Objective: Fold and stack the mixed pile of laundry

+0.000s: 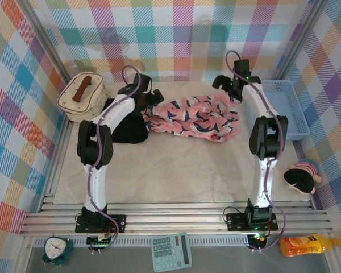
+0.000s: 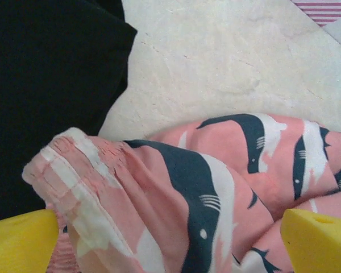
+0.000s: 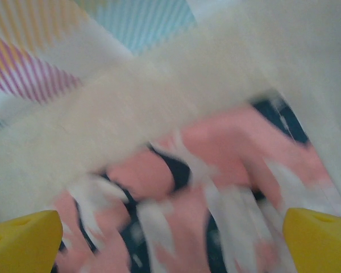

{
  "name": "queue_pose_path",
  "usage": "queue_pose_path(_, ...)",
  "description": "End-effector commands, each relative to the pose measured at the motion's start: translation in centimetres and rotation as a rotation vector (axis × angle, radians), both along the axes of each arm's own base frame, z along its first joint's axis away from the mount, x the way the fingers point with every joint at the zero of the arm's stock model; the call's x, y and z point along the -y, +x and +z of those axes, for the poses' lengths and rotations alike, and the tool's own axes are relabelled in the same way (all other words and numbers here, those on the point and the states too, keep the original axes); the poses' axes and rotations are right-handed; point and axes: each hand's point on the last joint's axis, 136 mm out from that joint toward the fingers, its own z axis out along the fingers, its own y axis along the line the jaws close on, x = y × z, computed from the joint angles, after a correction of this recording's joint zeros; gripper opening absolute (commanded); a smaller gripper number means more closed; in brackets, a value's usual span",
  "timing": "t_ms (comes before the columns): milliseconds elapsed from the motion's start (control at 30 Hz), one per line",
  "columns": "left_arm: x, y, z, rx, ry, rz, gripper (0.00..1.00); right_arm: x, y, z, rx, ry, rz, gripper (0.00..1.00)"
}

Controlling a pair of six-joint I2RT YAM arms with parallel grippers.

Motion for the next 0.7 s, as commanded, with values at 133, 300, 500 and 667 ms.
queue_pose_path(133, 1.1, -5.2, 2.3, 0.023, -0.041, -0.120, 1.00, -2.0, -7.1, 4.6, 0.077, 0.066, 0.121, 0.86)
queue_pose_path(300, 4.5, -9.3, 1.9, 0.094, -0.092, -0.220, 0.46, -3.7, -12.2, 1.8, 0.000, 0.172, 0.165, 0.53)
queue_pose_path(500, 9.9, -9.5, -0.8, 0.104, -0.129, -0.327, 0.00, -6.6, -14.3, -2.1, -0.067, 0.222, 0.192, 0.40)
queue_pose_path(667, 11.2, -5.1, -4.1, 0.077, -0.046, -0.333, 0.00, -6.7, -11.8, -5.9, -0.115, 0.209, 0.139, 0.35)
